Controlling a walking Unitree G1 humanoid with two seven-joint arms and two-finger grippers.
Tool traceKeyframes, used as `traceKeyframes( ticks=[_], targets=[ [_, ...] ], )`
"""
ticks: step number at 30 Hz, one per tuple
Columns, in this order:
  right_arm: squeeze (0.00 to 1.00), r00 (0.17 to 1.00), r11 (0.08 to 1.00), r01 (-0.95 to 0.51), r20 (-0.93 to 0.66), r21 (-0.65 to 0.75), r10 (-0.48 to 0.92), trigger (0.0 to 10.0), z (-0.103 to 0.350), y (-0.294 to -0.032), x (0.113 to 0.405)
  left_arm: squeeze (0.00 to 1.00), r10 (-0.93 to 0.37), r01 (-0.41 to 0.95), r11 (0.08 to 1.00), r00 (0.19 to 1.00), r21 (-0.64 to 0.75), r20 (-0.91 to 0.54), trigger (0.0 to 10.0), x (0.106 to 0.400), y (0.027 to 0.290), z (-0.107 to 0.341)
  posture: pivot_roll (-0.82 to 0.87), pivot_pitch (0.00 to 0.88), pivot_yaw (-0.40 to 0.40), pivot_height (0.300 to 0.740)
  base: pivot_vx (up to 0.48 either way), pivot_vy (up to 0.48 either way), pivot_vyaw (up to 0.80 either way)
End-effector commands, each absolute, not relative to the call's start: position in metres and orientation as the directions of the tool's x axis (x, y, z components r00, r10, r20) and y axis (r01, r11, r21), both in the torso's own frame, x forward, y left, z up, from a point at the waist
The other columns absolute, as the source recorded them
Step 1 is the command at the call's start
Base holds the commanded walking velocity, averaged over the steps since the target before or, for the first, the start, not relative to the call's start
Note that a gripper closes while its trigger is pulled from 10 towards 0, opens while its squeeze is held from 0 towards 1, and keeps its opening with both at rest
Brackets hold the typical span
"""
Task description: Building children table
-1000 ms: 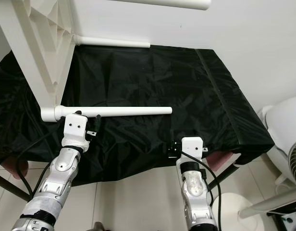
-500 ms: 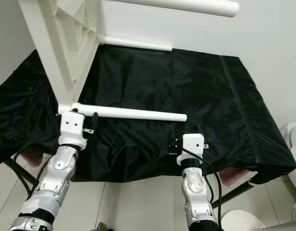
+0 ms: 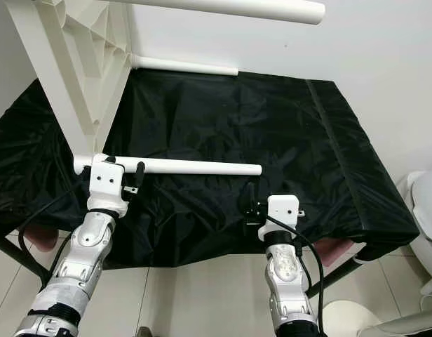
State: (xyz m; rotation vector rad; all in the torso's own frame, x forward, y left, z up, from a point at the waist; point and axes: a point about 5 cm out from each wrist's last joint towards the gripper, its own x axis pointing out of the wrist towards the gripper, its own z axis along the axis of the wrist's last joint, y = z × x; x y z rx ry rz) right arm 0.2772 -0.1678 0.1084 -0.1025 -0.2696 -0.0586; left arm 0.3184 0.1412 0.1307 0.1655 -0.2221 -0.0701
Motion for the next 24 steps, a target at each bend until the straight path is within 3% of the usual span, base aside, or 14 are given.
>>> traceKeyframes(
  ticks=[1, 24],
  targets=[
    [0.0, 0.965, 0.993, 0.075, 0.259, -0.09, -0.049, 10.0, 0.1048, -0.1701, 0.2755, 0.0, -0.075, 0.04, 0.985, 0.975, 0.166, 0.21, 10.0, 0.3178, 0.1424, 0.1282, 0.02, 0.032, -0.039, 0.74, 0.0, 0.0, 0.0],
    [0.0, 0.965, 0.994, 0.059, 0.259, -0.088, -0.035, 10.0, 0.1049, -0.1693, 0.2755, 0.0, -0.054, 0.018, 0.985, 0.976, 0.17, 0.213, 10.0, 0.3151, 0.1448, 0.1281, 0.03, 0.043, -0.052, 0.74, 0.0, 0.0, 0.0]
  ],
)
